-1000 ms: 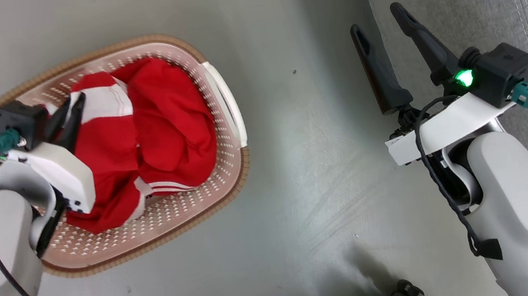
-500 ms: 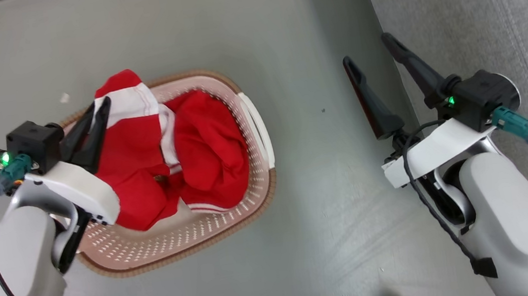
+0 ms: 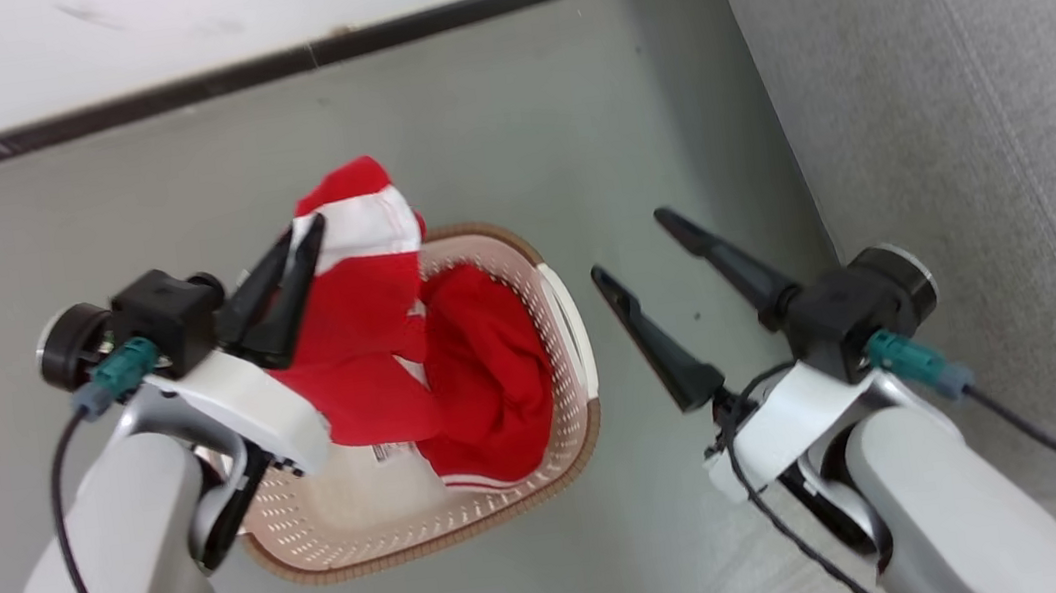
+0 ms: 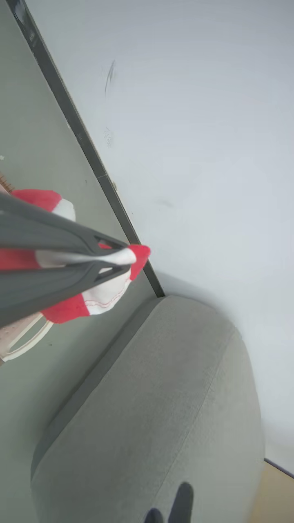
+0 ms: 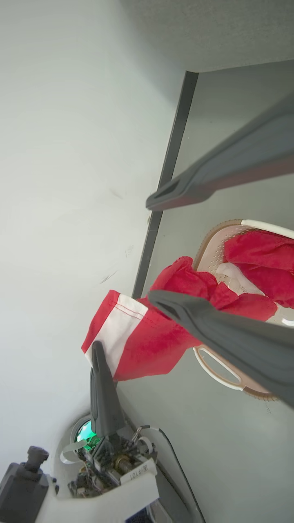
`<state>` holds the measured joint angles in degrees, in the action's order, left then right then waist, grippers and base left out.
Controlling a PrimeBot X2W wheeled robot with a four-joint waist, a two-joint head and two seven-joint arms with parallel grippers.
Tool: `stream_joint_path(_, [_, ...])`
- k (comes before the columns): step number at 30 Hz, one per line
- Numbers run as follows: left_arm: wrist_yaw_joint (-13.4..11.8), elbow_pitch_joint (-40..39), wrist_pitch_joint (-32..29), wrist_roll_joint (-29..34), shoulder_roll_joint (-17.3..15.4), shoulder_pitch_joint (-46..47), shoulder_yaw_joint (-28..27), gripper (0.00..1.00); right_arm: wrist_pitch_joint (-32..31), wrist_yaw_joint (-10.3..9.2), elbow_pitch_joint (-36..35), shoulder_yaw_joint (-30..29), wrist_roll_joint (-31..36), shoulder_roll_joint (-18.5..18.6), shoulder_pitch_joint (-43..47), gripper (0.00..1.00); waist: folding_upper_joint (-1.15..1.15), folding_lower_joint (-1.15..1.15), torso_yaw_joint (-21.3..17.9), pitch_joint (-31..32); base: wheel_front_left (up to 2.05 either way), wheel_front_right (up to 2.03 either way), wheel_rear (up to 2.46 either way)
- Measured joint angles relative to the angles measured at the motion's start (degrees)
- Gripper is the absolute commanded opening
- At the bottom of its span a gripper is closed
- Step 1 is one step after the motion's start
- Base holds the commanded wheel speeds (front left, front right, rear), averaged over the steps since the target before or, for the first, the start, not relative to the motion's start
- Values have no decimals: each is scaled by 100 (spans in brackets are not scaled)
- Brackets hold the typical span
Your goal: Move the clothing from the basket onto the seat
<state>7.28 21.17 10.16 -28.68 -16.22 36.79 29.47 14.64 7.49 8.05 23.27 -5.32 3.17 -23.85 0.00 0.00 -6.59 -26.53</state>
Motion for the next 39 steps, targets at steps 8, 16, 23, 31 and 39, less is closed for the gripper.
stream_joint_path(8, [0,-442,-73,3,166,-52,300,0,-1,0,90,203,132,16,169,100,0,0,157,527,0,0,0])
stream_joint_path(16, [0,-868,-309,11,256,-85,559,0,-1,0,175,314,146,22,343,100,0,-1,285,980,0,0,0])
stream_joint_path(23, [0,-1198,-561,48,310,-85,704,0,0,0,266,470,147,23,402,100,0,0,397,1289,0,0,0])
stream_joint_path(31, [-1,-1661,-860,53,409,-70,845,0,-1,0,485,520,146,23,608,100,0,0,555,1586,0,0,0])
stream_joint_path(39, [-8,-1901,-1147,42,498,-57,962,1,-1,0,730,525,147,23,729,100,0,0,676,1776,0,0,0])
